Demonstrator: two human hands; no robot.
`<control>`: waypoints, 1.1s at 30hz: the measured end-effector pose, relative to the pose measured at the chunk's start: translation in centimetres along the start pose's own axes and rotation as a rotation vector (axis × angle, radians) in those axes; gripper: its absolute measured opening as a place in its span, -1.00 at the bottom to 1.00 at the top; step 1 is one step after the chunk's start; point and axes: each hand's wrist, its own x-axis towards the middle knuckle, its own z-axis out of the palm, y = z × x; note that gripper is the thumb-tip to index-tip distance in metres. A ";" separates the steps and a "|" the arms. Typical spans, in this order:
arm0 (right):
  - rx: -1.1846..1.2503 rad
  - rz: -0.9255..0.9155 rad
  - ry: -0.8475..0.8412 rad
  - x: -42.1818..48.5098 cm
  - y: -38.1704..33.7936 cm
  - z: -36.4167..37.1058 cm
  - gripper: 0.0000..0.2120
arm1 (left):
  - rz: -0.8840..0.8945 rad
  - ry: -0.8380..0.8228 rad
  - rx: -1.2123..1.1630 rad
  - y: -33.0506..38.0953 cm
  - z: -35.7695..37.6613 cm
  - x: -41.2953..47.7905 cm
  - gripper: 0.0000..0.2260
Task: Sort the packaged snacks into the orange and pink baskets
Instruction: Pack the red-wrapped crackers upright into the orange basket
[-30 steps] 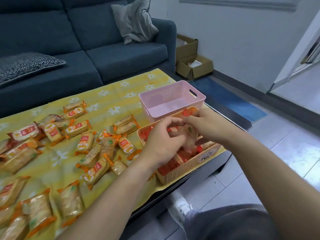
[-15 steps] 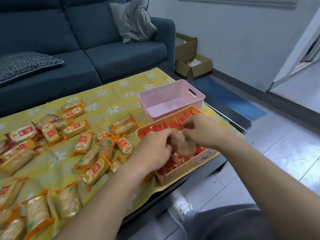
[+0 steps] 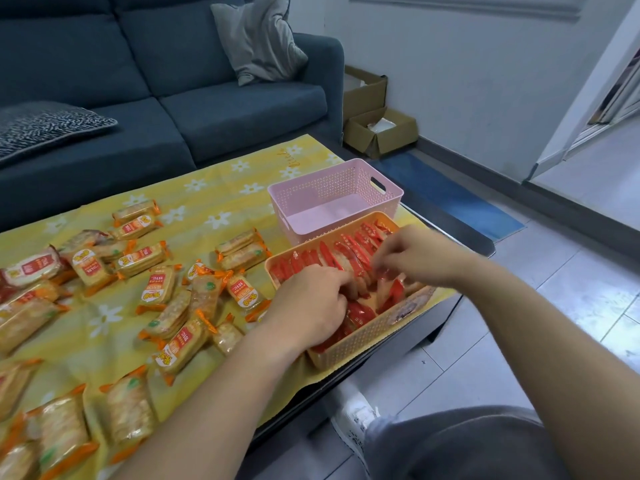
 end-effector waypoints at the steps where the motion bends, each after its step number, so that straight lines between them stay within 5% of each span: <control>1: -0.038 -0.012 0.132 -0.2 0.6 -1.1 -0.82 | -0.001 -0.017 0.035 0.1 0.0 0.1 -0.70; 3: -0.105 -0.025 0.228 -0.6 1.6 -2.3 -0.86 | 0.009 -0.018 0.075 0.3 0.1 0.2 -0.70; 6: -0.253 0.033 0.042 -0.5 2.8 -2.2 -0.98 | 0.013 -0.007 0.076 0.2 0.3 0.4 -0.69; 13: -0.497 0.066 -0.133 1.0 2.0 -0.3 -0.72 | 0.002 -0.016 0.023 0.0 0.2 0.4 -0.69; 17: -0.540 0.030 -0.079 1.6 1.8 -0.4 -0.78 | 0.007 -0.033 0.017 -0.4 0.3 0.4 -0.69; 23: -0.124 -0.033 0.151 0.0 1.9 -2.7 -0.90 | 0.008 -0.029 -0.033 -0.7 0.2 0.7 -0.68; 27: 0.058 0.001 0.122 -0.4 2.3 -2.6 -0.92 | 0.006 -0.005 -0.086 -0.6 0.3 0.6 -0.68; 33: 0.319 -0.023 0.071 -1.7 2.3 -3.2 -0.94 | -0.061 0.252 -0.517 0.0 0.2 0.7 -0.80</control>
